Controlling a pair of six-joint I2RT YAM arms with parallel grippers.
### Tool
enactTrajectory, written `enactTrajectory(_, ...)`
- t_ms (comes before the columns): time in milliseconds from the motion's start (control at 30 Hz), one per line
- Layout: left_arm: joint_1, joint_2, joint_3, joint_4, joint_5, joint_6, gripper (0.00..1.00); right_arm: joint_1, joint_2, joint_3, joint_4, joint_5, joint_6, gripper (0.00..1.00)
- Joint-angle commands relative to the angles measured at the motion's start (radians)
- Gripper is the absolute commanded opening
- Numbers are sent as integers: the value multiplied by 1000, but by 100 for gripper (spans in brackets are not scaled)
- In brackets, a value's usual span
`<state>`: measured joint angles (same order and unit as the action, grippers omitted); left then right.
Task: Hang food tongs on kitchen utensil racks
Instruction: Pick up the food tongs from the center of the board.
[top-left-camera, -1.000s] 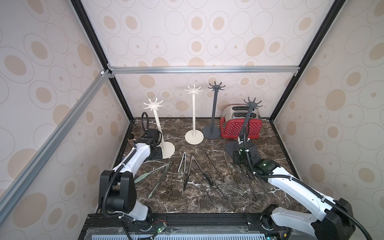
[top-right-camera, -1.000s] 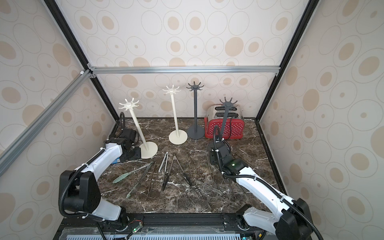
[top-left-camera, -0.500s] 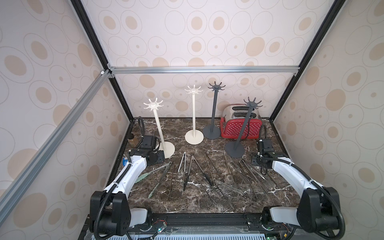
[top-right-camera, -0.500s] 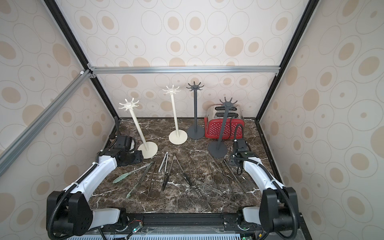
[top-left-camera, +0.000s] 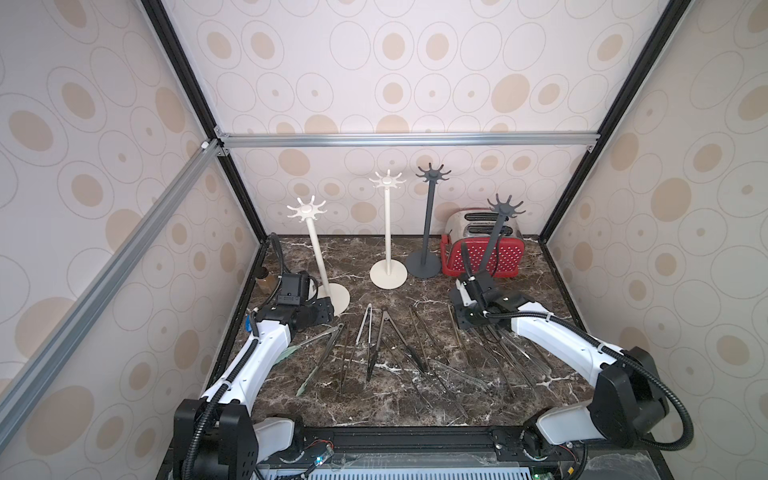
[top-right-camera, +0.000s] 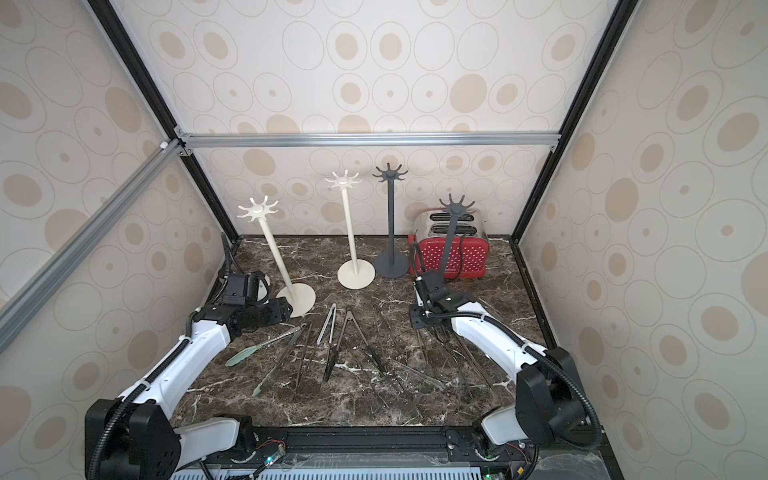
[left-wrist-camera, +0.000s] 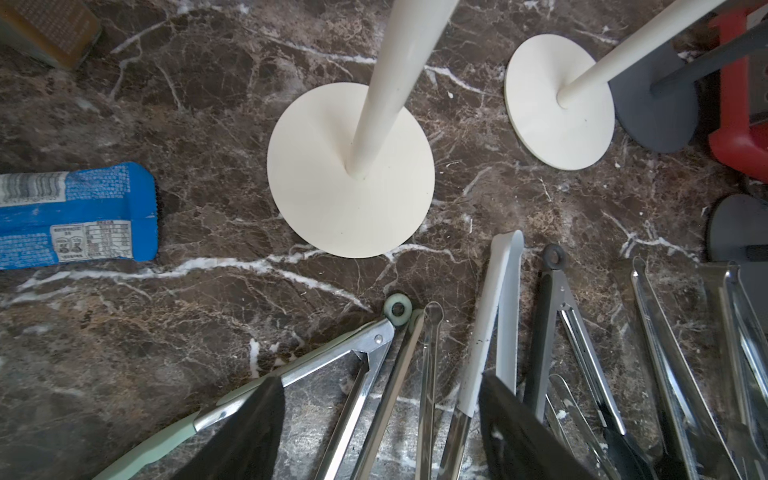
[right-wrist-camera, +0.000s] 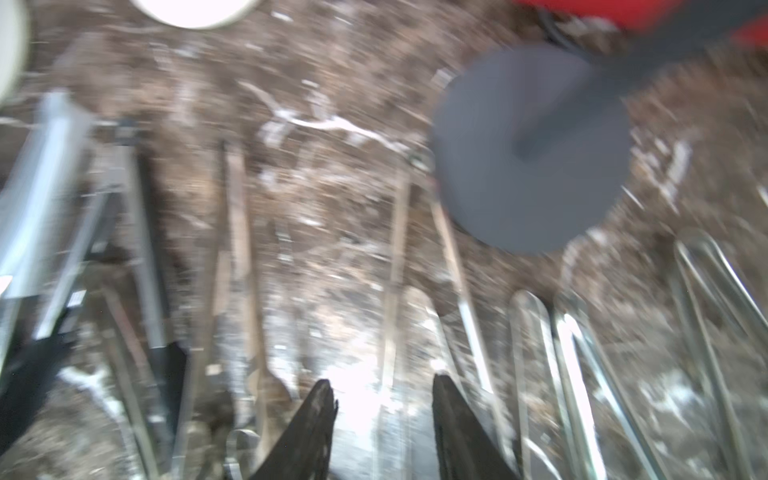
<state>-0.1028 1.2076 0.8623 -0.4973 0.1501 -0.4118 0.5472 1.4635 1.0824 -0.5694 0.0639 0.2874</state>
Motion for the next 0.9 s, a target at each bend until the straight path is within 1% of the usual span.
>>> enactTrajectory(0,2,-39,-12,30,26,-25,75,94,104,95,-53,21,23,44)
enactTrajectory(133,2,-44,-8,28,32,-40,76,183,268,236,-99,32,54,43)
enactTrajectory(267,2,-32,5,15,34,-48,76,217,362,299,-119,33,93,38)
enactTrajectory(333,2,-25,7,14,32,-51,76,223,371,303,-115,21,112,35)
enactTrajectory(533,2,-14,9,15,34,-54,76,227,397,292,-118,10,142,34)
enactTrajectory(667,2,-16,9,8,29,-55,75,229,425,281,-101,-4,156,29)
enactTrajectory(867,2,-19,11,2,27,-50,75,229,471,289,-88,-9,169,25)
